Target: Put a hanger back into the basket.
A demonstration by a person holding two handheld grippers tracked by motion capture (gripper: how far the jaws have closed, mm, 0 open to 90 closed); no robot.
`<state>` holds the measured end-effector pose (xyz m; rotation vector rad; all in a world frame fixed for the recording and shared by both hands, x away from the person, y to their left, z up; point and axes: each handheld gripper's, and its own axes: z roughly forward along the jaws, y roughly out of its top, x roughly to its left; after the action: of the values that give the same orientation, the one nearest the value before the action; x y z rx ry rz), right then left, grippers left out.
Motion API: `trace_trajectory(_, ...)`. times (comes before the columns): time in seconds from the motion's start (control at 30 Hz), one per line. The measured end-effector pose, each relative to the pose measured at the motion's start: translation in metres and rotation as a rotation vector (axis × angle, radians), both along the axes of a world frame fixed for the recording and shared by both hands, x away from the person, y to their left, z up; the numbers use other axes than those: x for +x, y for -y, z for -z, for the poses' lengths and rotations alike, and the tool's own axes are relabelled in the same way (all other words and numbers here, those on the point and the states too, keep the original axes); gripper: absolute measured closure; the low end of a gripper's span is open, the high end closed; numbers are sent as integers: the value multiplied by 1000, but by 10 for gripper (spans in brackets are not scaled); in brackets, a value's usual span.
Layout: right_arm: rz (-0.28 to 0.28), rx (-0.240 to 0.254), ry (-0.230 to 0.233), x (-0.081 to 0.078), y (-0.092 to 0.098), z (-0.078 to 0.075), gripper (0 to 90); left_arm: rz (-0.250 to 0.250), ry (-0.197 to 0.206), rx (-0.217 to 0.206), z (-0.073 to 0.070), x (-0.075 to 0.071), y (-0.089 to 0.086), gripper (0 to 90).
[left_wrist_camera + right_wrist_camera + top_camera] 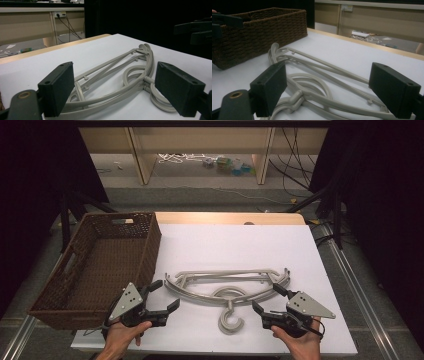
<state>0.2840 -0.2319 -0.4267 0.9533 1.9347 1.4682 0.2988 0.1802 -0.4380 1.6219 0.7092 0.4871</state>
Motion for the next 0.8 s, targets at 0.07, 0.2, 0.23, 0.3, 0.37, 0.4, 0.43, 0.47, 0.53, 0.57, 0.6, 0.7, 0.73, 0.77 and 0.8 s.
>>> trace_trajectory(0.07,1,2,2,0,0,0,158,0,-1,4,0,0,0,158)
trace_trajectory(0.2,-4,5,4,1,0,1,157,2,-2,6,0,0,0,158)
trace_trajectory(0.23,-5,6,5,1,0,1,158,3,-3,6,0,0,0,158)
trace_trajectory(0.3,0,4,7,1,0,1,158,1,-4,3,0,0,0,158)
trace_trajectory(0.37,-9,7,6,1,-1,1,158,1,-2,4,0,0,1,159)
trace_trajectory(0.4,1,0,4,1,0,1,158,5,-6,-11,1,0,2,159)
trace_trajectory(0.43,-2,-1,-1,1,1,0,158,-9,-16,-1,1,-1,2,158)
trace_trajectory(0.47,-2,-1,-1,1,1,0,158,-9,-16,-1,1,-1,2,158)
trace_trajectory(0.53,3,2,4,1,0,1,158,6,1,-8,1,1,2,158)
trace_trajectory(0.57,2,3,4,1,0,0,158,5,3,-3,1,1,2,159)
trace_trajectory(0.6,1,5,8,1,0,0,158,4,2,19,0,0,1,158)
trace_trajectory(0.7,-1,4,6,1,0,0,158,9,3,20,1,0,2,158)
trace_trajectory(0.73,-1,4,6,1,0,0,158,9,3,20,1,0,2,158)
trace_trajectory(0.77,-3,5,6,1,0,0,158,13,-1,21,1,0,3,157)
trace_trajectory(0.8,-3,5,6,1,0,0,158,13,-1,21,1,0,3,157)
